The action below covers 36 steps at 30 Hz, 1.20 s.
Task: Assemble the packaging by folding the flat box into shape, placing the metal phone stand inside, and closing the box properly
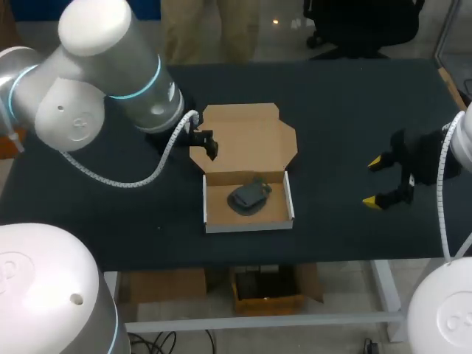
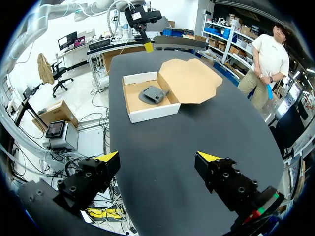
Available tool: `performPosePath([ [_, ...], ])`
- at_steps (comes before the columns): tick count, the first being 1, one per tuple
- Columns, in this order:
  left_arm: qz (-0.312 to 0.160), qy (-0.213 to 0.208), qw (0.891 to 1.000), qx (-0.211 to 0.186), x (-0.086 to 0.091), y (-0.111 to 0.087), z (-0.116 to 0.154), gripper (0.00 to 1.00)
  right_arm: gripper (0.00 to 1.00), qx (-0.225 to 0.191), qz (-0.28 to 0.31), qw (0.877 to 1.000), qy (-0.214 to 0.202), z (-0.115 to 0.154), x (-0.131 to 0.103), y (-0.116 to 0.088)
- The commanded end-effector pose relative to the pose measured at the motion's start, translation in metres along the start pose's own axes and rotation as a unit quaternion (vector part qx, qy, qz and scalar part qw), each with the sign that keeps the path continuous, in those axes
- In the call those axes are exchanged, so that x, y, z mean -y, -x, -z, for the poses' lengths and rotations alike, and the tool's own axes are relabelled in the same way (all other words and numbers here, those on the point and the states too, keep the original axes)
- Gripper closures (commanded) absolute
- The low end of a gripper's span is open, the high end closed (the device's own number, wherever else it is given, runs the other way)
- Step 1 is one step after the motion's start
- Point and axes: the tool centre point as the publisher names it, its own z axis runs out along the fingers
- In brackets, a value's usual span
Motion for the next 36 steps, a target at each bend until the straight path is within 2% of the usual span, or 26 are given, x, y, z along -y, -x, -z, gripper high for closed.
performPosePath([
  [1, -0.013, -0.013, 0.995, -0.101, -0.002, 0.031, -0.001, 0.00, 0.00, 0.000, 0.000, 1.000, 0.002, 0.001, 0.001, 0.000],
  [6, -0.038, -0.028, 0.990, -0.134, 0.005, 0.049, -0.006, 0.00, 0.00, 0.000, 0.000, 1.000, 0.002, 0.001, 0.001, 0.000],
  [10, -0.044, -0.023, 0.985, -0.164, 0.013, 0.059, -0.011, 0.00, 0.00, 0.000, 0.000, 1.000, 0.002, 0.001, 0.001, 0.000],
  [18, -0.072, -0.035, 0.967, -0.243, 0.021, 0.074, -0.019, 0.00, 0.00, 0.000, 0.000, 1.000, 0.002, 0.001, 0.001, 0.000],
  [26, -0.109, -0.041, 0.949, -0.292, 0.032, 0.076, -0.034, 0.00, 0.00, 0.000, 0.000, 1.000, 0.002, 0.001, 0.001, 0.000],
  [36, -0.129, -0.042, 0.926, -0.353, 0.049, 0.074, -0.056, 0.00, 0.00, 0.000, 0.000, 1.000, 0.002, 0.001, 0.001, 0.000],
])
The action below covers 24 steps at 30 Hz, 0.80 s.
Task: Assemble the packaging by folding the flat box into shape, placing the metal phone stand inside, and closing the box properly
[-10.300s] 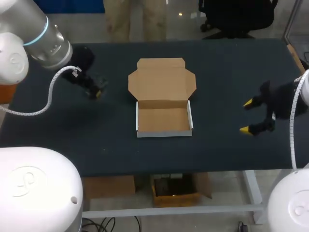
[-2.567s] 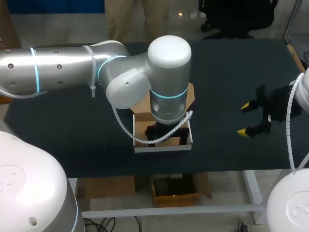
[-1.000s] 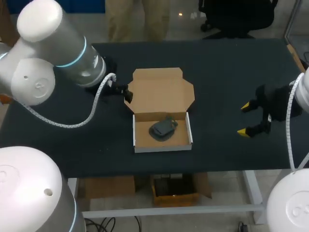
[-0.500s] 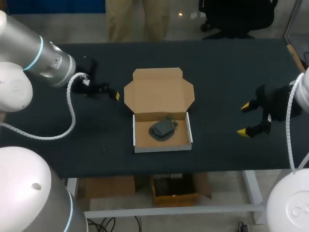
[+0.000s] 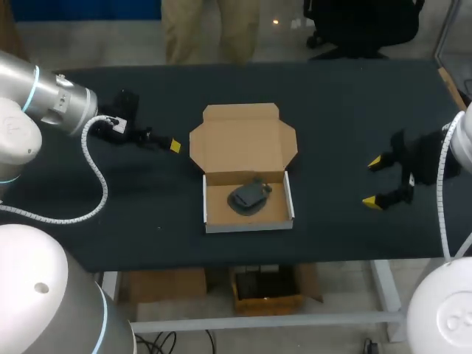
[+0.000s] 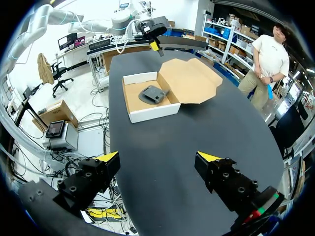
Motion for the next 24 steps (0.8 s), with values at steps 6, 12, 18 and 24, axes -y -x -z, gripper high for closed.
performPosePath([
  [6, -0.013, 0.002, 0.994, -0.105, 0.017, 0.011, -0.028, 0.00, 0.00, 0.000, 0.000, 1.000, 0.002, 0.001, 0.001, 0.000],
  [12, -0.020, 0.000, 0.989, -0.146, 0.024, 0.011, -0.040, 0.00, 0.00, 0.000, 0.000, 1.000, 0.002, 0.001, 0.001, 0.000],
  [18, -0.029, 0.002, 0.986, -0.165, 0.028, 0.008, -0.053, 0.02, 0.00, 0.000, 0.000, 1.000, 0.002, 0.001, 0.001, 0.000],
  [24, -0.036, 0.003, 0.982, -0.185, 0.034, 0.004, -0.063, 0.14, 0.00, 0.000, 0.000, 1.000, 0.002, 0.001, 0.001, 0.000],
])
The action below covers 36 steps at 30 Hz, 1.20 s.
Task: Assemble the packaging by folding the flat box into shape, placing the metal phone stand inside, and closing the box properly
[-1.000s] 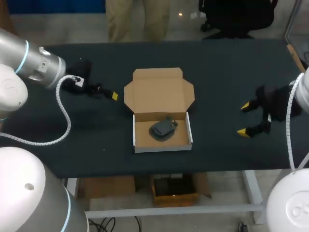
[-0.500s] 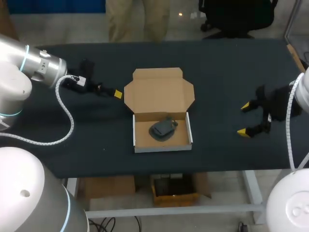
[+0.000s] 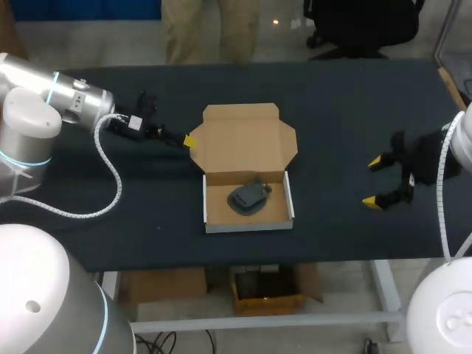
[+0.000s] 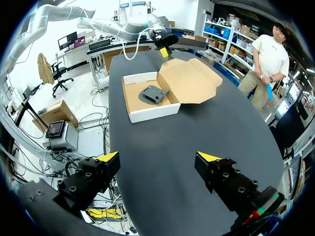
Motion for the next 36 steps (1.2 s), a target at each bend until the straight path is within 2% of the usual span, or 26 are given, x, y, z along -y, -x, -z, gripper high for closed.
performPosePath([
  [1, -0.004, 0.005, 0.999, -0.050, 0.006, 0.005, -0.008, 0.16, 0.00, 0.000, 0.000, 1.000, 0.002, 0.001, 0.001, 0.000],
  [5, -0.011, 0.006, 0.998, -0.067, 0.008, 0.002, -0.015, 0.26, 0.00, 0.000, 0.000, 1.000, 0.002, 0.001, 0.001, 0.000],
  [10, -0.018, 0.012, 0.996, -0.084, 0.009, -0.002, -0.025, 0.49, 0.00, 0.000, 0.000, 1.000, 0.002, 0.001, 0.001, 0.000],
  [11, -0.019, 0.013, 0.996, -0.086, 0.009, -0.003, -0.027, 0.51, 0.00, 0.000, 0.000, 1.000, 0.002, 0.001, 0.001, 0.000],
  [18, -0.025, 0.018, 0.994, -0.103, 0.012, -0.007, -0.037, 0.54, 0.00, 0.000, 0.000, 1.000, 0.002, 0.001, 0.001, 0.000],
  [25, -0.031, 0.025, 0.993, -0.115, 0.012, -0.011, -0.044, 0.68, 0.00, 0.000, 0.000, 1.000, 0.002, 0.001, 0.001, 0.000],
  [36, -0.046, 0.026, 0.992, -0.119, 0.011, -0.015, -0.045, 0.78, 0.00, 0.000, 0.000, 1.000, 0.002, 0.001, 0.001, 0.000],
])
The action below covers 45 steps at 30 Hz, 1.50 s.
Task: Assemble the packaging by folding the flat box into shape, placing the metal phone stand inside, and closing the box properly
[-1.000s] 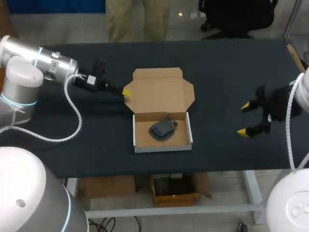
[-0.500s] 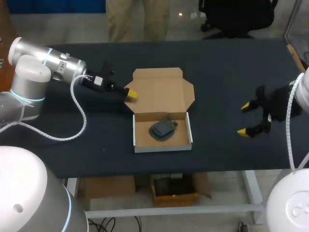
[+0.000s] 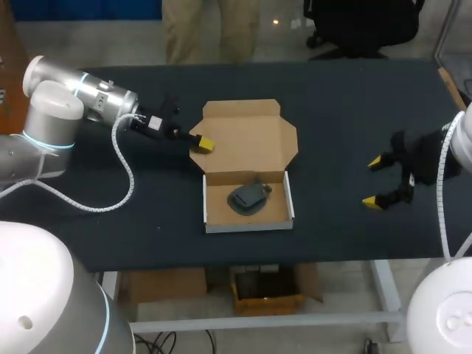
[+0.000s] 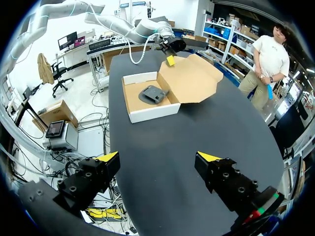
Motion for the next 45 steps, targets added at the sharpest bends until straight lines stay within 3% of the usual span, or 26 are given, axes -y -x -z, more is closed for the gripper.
performPosePath([
  [1, -0.002, 0.002, 1.000, -0.006, 0.000, 0.002, 0.001, 0.78, 0.00, 0.000, 0.000, 1.000, 0.002, 0.001, 0.001, 0.000],
  [8, -0.013, 0.006, 1.000, -0.005, 0.000, 0.001, 0.000, 0.82, 0.00, 0.000, 0.000, 1.000, 0.002, 0.001, 0.001, 0.000],
  [13, -0.024, 0.008, 1.000, -0.005, 0.000, 0.000, 0.000, 0.94, 0.00, 0.000, 0.000, 1.000, 0.002, 0.001, 0.001, 0.000],
  [20, -0.040, 0.012, 0.999, -0.006, 0.000, -0.001, 0.000, 1.00, 0.00, 0.000, 0.000, 1.000, 0.002, 0.001, 0.001, 0.000],
  [34, -0.098, 0.029, 0.995, -0.010, -0.005, -0.014, -0.004, 1.00, 0.00, 0.000, 0.000, 1.000, 0.002, 0.001, 0.001, 0.000],
  [45, -0.098, 0.029, 0.995, -0.010, -0.005, -0.014, -0.004, 1.00, 0.00, 0.000, 0.000, 1.000, 0.002, 0.001, 0.001, 0.000],
])
